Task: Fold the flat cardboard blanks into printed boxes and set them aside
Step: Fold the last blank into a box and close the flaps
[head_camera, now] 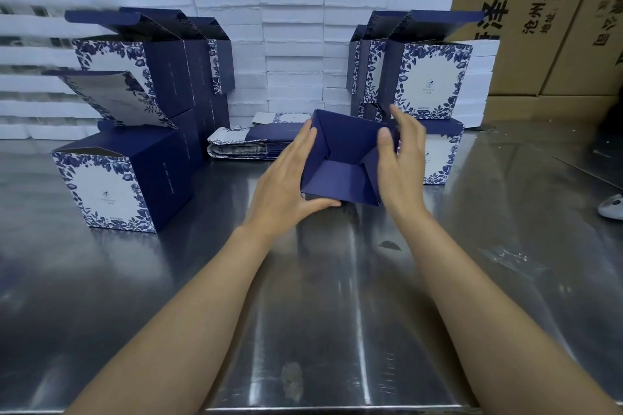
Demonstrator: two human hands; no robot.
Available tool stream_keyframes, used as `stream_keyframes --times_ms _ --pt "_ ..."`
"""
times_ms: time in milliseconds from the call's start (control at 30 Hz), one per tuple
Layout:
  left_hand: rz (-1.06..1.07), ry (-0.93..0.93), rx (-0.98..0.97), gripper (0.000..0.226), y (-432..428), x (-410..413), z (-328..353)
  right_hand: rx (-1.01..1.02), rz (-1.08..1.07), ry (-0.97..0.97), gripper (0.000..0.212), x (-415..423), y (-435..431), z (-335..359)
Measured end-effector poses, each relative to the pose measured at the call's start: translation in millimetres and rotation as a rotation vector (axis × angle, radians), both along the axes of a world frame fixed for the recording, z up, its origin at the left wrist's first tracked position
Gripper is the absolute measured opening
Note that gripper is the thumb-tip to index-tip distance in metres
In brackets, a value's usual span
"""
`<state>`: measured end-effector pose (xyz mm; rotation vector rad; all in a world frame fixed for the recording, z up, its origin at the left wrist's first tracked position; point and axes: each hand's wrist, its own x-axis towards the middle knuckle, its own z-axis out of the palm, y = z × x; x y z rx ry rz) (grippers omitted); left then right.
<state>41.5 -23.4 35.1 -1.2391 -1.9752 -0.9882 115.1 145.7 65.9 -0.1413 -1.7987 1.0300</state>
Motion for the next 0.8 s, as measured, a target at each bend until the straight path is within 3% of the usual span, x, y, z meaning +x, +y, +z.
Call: stream_keyframes --times_ms 100,167,267,400,433,567,633,733,800 --pt "-0.075 -0.214 -0.063 0.131 2 -3 -3 -0.191 0.121 -0.126 0.033 0 1 2" --pt "-0.088 -0.294 -0.054 0.131 2 -5 -6 -0.237 0.218 -0.139 0.027 -1 -1 1" --pt "-0.088 -0.374 0.085 0.106 2 -6 -8 -0.305 0.268 -0.117 0.021 -3 -2 0" --pt "-0.097 -0.335 0.304 0.069 3 -8 -9 -0.308 0.306 -0.059 0.014 -2 -2 -2" --pt "-0.091 -0.322 0.348 0.063 3 -8 -7 -0.270 0.356 -0.037 0.020 -2 -2 -3" --pt "-0.045 -0.350 0.545 0.032 3 -6 1 -0.225 0.575 -0.023 0.080 -7 -4 -11" --pt "0.036 -0.431 0.588 0.025 3 -9 1 -0.212 0.529 -0.099 0.087 -12 -3 -20" --pt "0.210 -0.718 0.515 0.043 0 -19 -10 -0.165 0.313 -0.313 0.069 -19 2 -41" --pt "0.221 -0.862 0.524 0.042 -4 -24 -16 -0.131 0.216 -0.427 0.063 -21 6 -50"
